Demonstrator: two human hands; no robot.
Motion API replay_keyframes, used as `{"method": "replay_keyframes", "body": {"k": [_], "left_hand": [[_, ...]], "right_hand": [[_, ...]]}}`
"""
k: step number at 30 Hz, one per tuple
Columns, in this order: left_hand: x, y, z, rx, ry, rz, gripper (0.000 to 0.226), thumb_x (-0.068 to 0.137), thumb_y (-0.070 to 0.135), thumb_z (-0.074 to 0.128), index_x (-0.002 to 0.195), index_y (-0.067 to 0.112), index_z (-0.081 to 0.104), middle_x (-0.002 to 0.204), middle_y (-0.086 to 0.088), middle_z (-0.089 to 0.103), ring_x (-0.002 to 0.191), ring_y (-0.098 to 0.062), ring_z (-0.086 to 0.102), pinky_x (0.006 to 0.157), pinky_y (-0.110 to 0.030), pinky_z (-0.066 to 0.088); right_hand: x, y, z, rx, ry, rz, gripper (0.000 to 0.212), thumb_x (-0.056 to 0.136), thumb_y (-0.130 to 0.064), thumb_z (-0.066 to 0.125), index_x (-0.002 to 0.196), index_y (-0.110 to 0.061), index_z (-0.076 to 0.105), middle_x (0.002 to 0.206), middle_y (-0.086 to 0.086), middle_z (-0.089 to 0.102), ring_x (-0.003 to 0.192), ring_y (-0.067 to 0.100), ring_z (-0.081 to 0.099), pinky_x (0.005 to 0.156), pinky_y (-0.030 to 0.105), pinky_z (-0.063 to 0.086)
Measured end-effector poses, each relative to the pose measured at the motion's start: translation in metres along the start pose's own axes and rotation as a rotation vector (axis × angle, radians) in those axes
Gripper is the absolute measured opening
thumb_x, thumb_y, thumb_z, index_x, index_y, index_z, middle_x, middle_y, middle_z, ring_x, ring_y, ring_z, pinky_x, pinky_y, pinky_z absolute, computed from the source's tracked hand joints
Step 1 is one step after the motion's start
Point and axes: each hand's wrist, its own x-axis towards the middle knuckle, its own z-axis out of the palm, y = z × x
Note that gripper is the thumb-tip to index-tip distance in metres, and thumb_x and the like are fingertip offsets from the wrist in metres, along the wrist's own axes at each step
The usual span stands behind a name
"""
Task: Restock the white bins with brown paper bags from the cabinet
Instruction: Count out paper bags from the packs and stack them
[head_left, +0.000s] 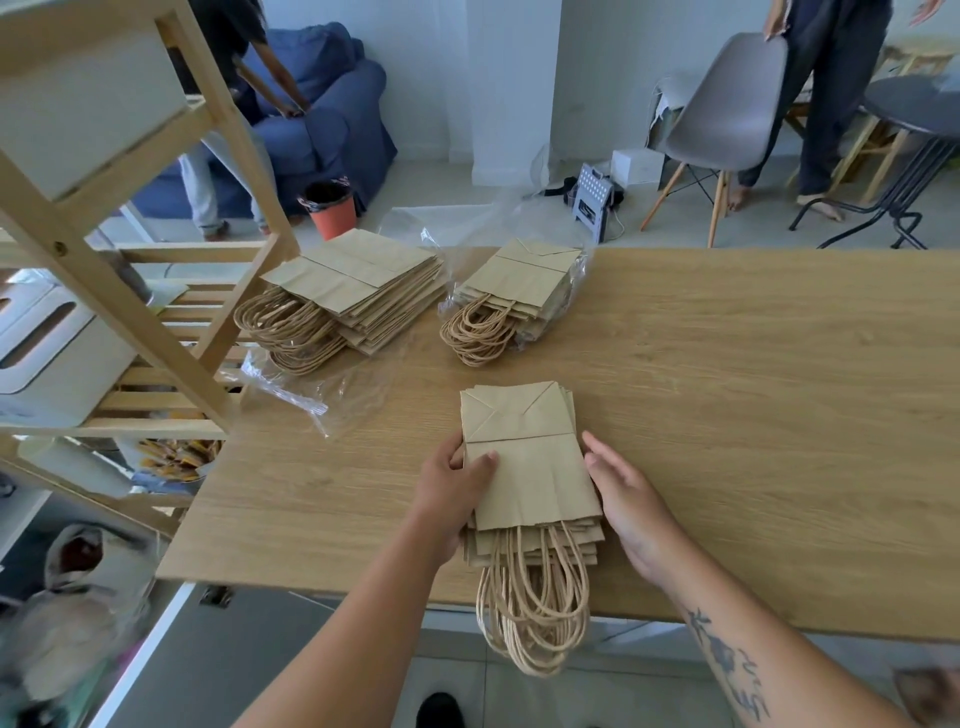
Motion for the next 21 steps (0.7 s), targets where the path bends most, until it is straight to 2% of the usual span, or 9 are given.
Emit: {"method": "replay_keyframes", "body": {"k": [3, 5, 7, 10, 12, 15, 21], "left_hand": [[0.002, -0.001, 0.003, 0.006, 0.031, -0.009, 0.047, 0.092, 0.017, 0.069, 0.135, 0.026, 0.055, 0.113, 0.003, 0.074, 0.098, -0.021, 0.072, 0.075, -0.041, 0.063], [0.003, -0.002, 0.005, -0.001, 0.043, -0.011, 0.047, 0.092, 0.016, 0.069, 0.135, 0.024, 0.054, 0.114, 0.002, 0.073, 0.098, -0.022, 0.072, 0.075, -0.043, 0.063], [0.004, -0.003, 0.005, -0.001, 0.049, -0.018, 0.046, 0.091, 0.015, 0.070, 0.134, 0.023, 0.054, 0.114, 0.001, 0.073, 0.098, -0.023, 0.072, 0.076, -0.044, 0.062], [0.008, -0.001, 0.003, -0.008, 0.053, -0.052, 0.042, 0.091, 0.013, 0.070, 0.130, 0.022, 0.058, 0.112, -0.002, 0.074, 0.096, -0.024, 0.072, 0.072, -0.041, 0.062], [0.010, 0.002, 0.002, -0.027, 0.055, -0.079, 0.041, 0.090, 0.011, 0.071, 0.129, 0.018, 0.059, 0.111, -0.006, 0.074, 0.096, -0.027, 0.073, 0.071, -0.042, 0.062], [0.013, 0.004, 0.001, -0.011, 0.051, -0.093, 0.045, 0.089, 0.009, 0.072, 0.131, 0.015, 0.058, 0.110, -0.009, 0.074, 0.096, -0.029, 0.073, 0.072, -0.045, 0.063], [0.013, 0.005, 0.000, 0.002, 0.063, -0.131, 0.050, 0.084, 0.011, 0.077, 0.130, 0.016, 0.057, 0.107, -0.012, 0.075, 0.092, -0.032, 0.074, 0.072, -0.052, 0.062]], "right_hand": [[-0.009, 0.017, -0.025, -0.379, 0.022, -0.246, 0.051, 0.103, -0.021, 0.044, 0.147, -0.042, 0.030, 0.150, -0.010, 0.039, 0.135, 0.000, 0.031, 0.111, 0.026, 0.030], [-0.011, 0.032, -0.037, -0.704, -0.021, -0.384, 0.077, 0.097, -0.009, 0.053, 0.148, -0.051, 0.013, 0.153, -0.007, 0.034, 0.140, 0.006, 0.030, 0.114, 0.031, 0.032], [-0.011, 0.042, -0.041, -0.912, -0.076, -0.461, 0.094, 0.092, -0.010, 0.063, 0.145, -0.059, 0.002, 0.158, -0.005, 0.025, 0.144, 0.013, 0.026, 0.112, 0.028, 0.030], [-0.009, 0.043, -0.041, -0.948, -0.065, -0.546, 0.098, 0.091, -0.015, 0.065, 0.142, -0.064, -0.002, 0.161, -0.006, 0.020, 0.144, 0.014, 0.026, 0.108, 0.026, 0.031], [-0.006, 0.042, -0.041, -0.985, -0.095, -0.587, 0.100, 0.092, -0.010, 0.063, 0.142, -0.064, -0.005, 0.161, -0.007, 0.018, 0.145, 0.017, 0.027, 0.108, 0.031, 0.037], [-0.005, 0.042, -0.043, -1.052, -0.156, -0.571, 0.102, 0.092, -0.006, 0.058, 0.143, -0.062, -0.011, 0.164, -0.010, 0.005, 0.148, 0.017, 0.021, 0.110, 0.035, 0.038], [-0.004, 0.038, -0.050, -1.142, -0.317, -0.513, 0.108, 0.091, -0.027, 0.063, 0.137, -0.060, -0.030, 0.162, -0.011, -0.014, 0.150, 0.012, -0.002, 0.120, 0.038, 0.024]]}}
